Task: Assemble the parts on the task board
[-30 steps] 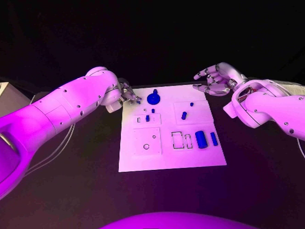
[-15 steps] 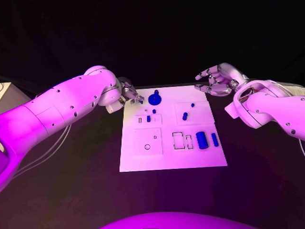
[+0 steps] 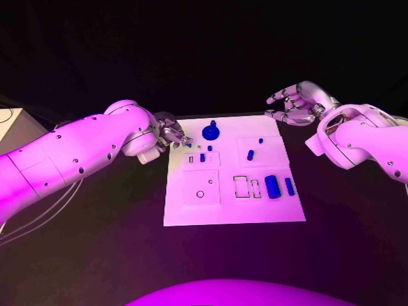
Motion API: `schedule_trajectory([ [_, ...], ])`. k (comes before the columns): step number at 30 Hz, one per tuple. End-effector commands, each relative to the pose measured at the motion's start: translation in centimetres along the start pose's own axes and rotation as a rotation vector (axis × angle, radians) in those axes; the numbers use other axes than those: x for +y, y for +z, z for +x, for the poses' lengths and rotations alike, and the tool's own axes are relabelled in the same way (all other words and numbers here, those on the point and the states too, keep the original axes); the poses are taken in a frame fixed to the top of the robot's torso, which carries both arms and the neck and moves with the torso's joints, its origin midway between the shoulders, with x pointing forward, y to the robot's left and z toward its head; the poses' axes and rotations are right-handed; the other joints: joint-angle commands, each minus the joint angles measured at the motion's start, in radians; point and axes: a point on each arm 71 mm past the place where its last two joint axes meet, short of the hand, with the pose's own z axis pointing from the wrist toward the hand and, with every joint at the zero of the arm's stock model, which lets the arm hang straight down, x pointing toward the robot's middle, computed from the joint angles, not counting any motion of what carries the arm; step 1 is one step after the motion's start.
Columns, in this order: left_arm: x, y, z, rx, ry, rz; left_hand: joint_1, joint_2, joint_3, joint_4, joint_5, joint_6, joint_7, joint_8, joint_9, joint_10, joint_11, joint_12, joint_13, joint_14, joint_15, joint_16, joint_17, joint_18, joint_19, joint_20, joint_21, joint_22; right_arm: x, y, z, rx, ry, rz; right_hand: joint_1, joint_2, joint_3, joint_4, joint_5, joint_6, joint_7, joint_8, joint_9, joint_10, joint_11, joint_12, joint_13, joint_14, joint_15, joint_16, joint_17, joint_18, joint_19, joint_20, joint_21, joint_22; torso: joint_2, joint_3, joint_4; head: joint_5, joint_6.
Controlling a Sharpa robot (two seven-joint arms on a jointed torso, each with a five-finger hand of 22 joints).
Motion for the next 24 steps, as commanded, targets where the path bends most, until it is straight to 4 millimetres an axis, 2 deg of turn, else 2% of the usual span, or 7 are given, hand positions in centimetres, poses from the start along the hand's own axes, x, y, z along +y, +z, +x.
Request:
schedule_trajectory([
  [1, 0.1, -0.3, 0.3, -0.079, -0.002, 0.027, -0.008, 0.0, 0.167, -0.158, 0.006, 0.008, -0.009, 0.008, -0.001, 0.011, 0.001, 0.009, 0.005, 0.083, -0.006, 0.004, 0.183, 0.008, 0.008, 0.0, 0.007, 0.005, -0.1, 0.0, 0.0, 0.005, -0.007, -0.004, -0.012, -0.001, -0.001, 0.008, -0.001, -0.001, 0.006, -0.004, 0.002, 0.001, 0.005, -0.001, 0.001, 0.0, 0.008, -0.002, 0.001, -0.007, 0.105, 0.007, 0.004, 0.263, -0.009, -0.0024, 0.0058, 0.001, -0.003],
  [9, 0.8, -0.5, 2.1, -0.116, -0.003, 0.05, -0.02, -0.005, 0.188, -0.172, 0.007, 0.014, -0.011, 0.01, -0.002, 0.02, -0.001, 0.012, 0.009, 0.083, -0.008, 0.004, 0.182, 0.007, 0.013, -0.002, 0.012, 0.013, -0.4, 0.0, -0.1, 0.002, -0.01, 0.0, -0.012, -0.001, -0.001, 0.008, -0.001, -0.001, 0.006, -0.004, 0.002, 0.001, 0.005, -0.001, 0.001, 0.0, 0.008, -0.002, 0.001, -0.007, 0.105, 0.007, 0.004, 0.263, -0.014, -0.0046, 0.0105, 0.0, -0.009],
  [15, 0.9, -0.4, 3.0, -0.11, 0.003, 0.054, -0.022, -0.006, 0.191, -0.173, 0.007, 0.015, -0.011, 0.01, -0.002, 0.02, -0.001, 0.012, 0.009, 0.083, -0.008, 0.004, 0.183, 0.007, 0.013, -0.002, 0.012, 0.012, -0.4, 0.0, -0.1, 0.002, -0.01, 0.001, -0.012, -0.001, -0.001, 0.008, -0.001, -0.001, 0.006, -0.004, 0.002, 0.001, 0.005, -0.001, 0.001, 0.0, 0.008, -0.002, 0.001, -0.007, 0.105, 0.007, 0.004, 0.263, -0.011, -0.0032, 0.0079, 0.002, -0.011],
  [21, 1.1, 0.0, 3.7, -0.105, 0.019, 0.049, -0.022, -0.006, 0.191, -0.173, 0.007, 0.015, -0.011, 0.01, -0.002, 0.02, -0.001, 0.012, 0.009, 0.083, -0.008, 0.004, 0.183, 0.007, 0.013, -0.002, 0.012, 0.012, -0.4, 0.0, -0.1, 0.002, -0.01, 0.002, -0.012, -0.001, -0.001, 0.008, -0.001, -0.001, 0.006, -0.004, 0.002, 0.001, 0.005, -0.001, 0.001, 0.0, 0.008, -0.002, 0.001, -0.007, 0.105, 0.007, 0.004, 0.263, -0.009, -0.0038, 0.0085, 0.002, -0.015],
  [24, 1.2, 0.2, 4.0, -0.1, 0.024, 0.047, -0.024, -0.007, 0.193, -0.175, 0.007, 0.015, -0.012, 0.01, -0.002, 0.021, -0.001, 0.011, 0.008, 0.083, -0.009, 0.004, 0.182, 0.007, 0.014, -0.002, 0.012, 0.013, -0.4, 0.0, 0.0, 0.003, -0.009, 0.001, -0.012, -0.001, -0.001, 0.008, -0.001, -0.001, 0.006, -0.004, 0.002, 0.001, 0.005, -0.001, 0.001, 0.0, 0.008, -0.002, 0.001, -0.007, 0.105, 0.007, 0.004, 0.263, -0.009, -0.0028, 0.0081, 0.0, -0.018],
])
